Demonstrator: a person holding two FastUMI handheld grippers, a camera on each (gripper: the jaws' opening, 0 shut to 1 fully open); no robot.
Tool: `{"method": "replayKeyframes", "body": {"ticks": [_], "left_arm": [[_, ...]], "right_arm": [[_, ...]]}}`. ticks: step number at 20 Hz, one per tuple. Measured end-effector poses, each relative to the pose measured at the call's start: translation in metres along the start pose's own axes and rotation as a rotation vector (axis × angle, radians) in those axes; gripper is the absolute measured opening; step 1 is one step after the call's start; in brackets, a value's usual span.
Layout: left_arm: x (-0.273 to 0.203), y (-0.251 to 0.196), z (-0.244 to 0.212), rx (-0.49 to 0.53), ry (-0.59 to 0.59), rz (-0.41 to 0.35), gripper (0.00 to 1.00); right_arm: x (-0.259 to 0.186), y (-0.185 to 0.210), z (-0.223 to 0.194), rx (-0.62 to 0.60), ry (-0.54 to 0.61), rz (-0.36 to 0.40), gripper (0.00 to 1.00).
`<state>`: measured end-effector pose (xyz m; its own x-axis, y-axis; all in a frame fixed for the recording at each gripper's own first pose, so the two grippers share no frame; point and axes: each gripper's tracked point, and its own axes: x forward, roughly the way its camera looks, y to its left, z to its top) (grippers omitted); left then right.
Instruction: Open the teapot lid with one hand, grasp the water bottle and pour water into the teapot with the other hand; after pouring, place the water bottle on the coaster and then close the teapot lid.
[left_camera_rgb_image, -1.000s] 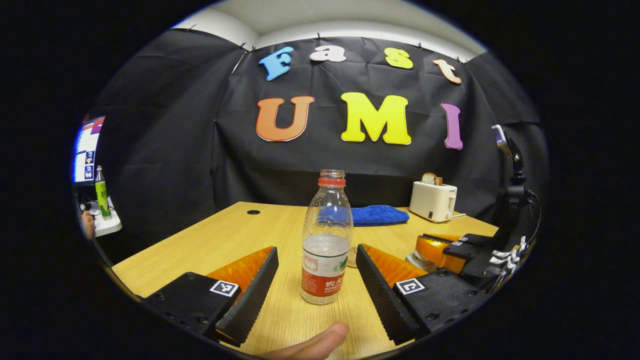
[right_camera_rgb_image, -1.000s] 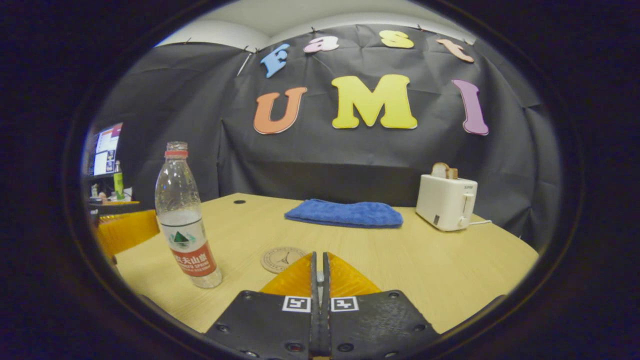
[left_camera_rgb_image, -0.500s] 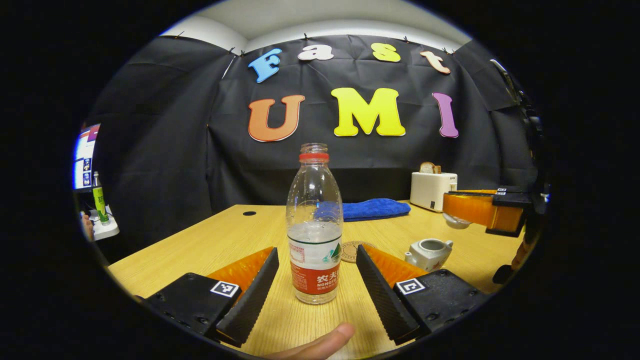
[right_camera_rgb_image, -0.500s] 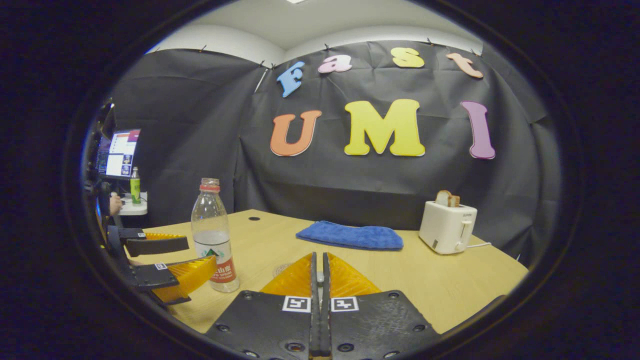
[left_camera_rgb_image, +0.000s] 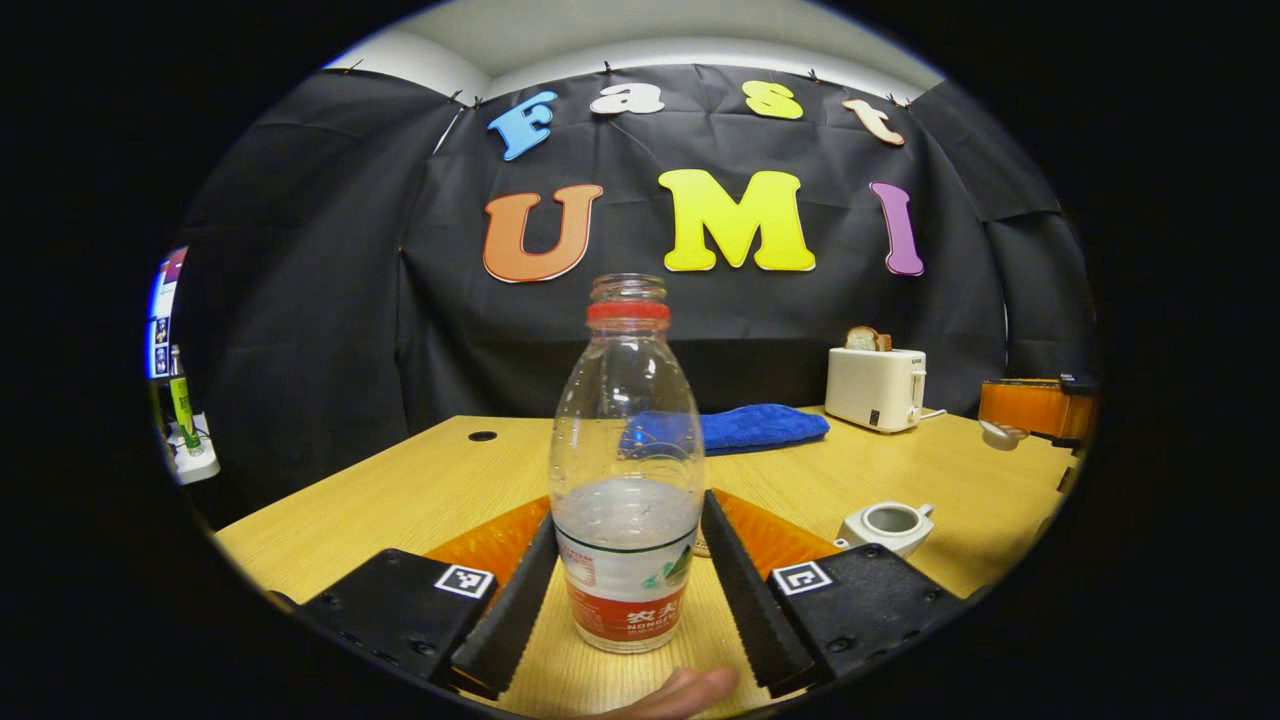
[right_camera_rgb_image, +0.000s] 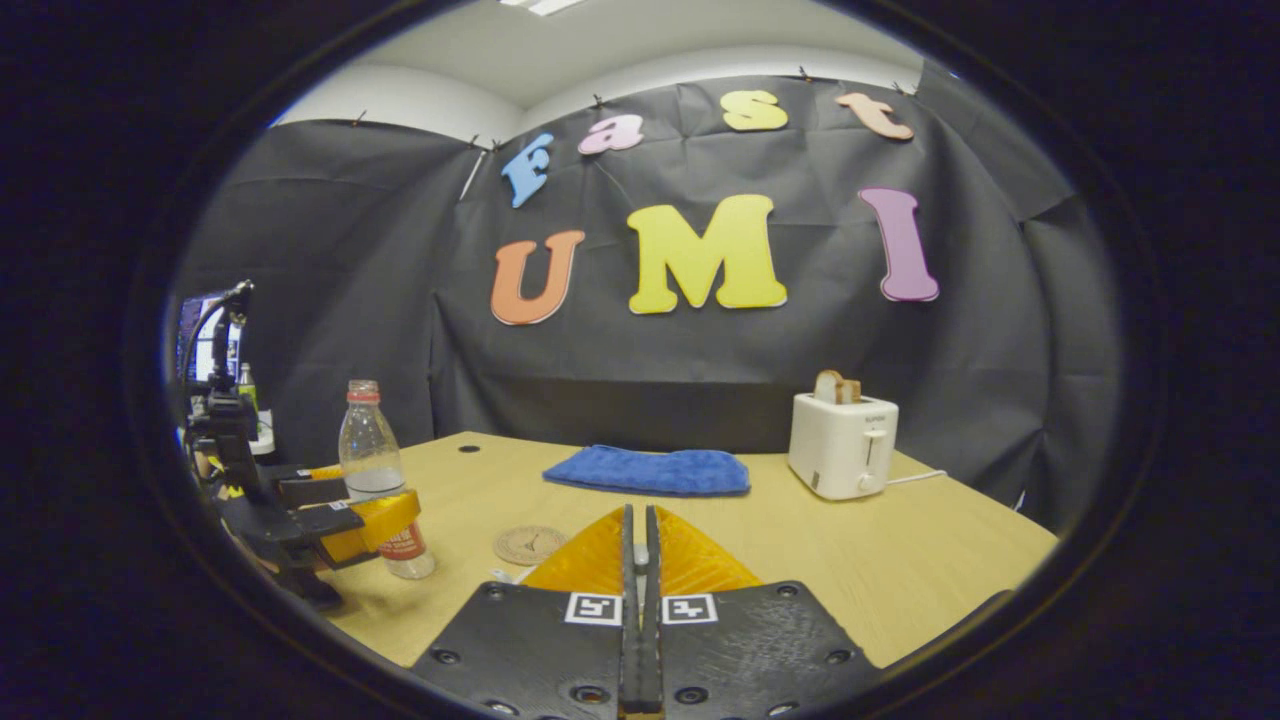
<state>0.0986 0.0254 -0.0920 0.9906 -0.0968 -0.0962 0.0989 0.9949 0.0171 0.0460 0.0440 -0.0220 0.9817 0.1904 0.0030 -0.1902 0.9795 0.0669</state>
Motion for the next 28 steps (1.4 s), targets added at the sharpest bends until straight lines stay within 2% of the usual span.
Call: {"method": "replayKeyframes", "body": {"ticks": [5, 12, 17, 23, 28], "left_arm": [[-0.002, -0.002, 0.000, -0.007, 0.034, 0.006, 0.77], [-0.021, 0.005, 0.002, 0.118, 0.104, 0.068, 0.75], [-0.024, 0.003, 0.015, 0.332, 0.134, 0.096, 0.75], [-0.023, -0.013, 0.026, 0.647, 0.161, 0.093, 0.74], [-0.021, -0.024, 0.009, 0.937, 0.223, 0.091, 0.74]], "right_arm": [[-0.005, -0.016, 0.008, 0.051, 0.005, -0.026, 0.00], [-0.011, -0.029, 0.011, 0.063, 0.023, -0.030, 0.00], [-0.013, -0.045, 0.016, 0.050, 0.024, -0.060, 0.00], [-0.013, -0.070, 0.018, 0.076, 0.023, -0.102, 0.00], [-0.014, -0.087, 0.019, 0.063, 0.017, -0.146, 0.00]]}}
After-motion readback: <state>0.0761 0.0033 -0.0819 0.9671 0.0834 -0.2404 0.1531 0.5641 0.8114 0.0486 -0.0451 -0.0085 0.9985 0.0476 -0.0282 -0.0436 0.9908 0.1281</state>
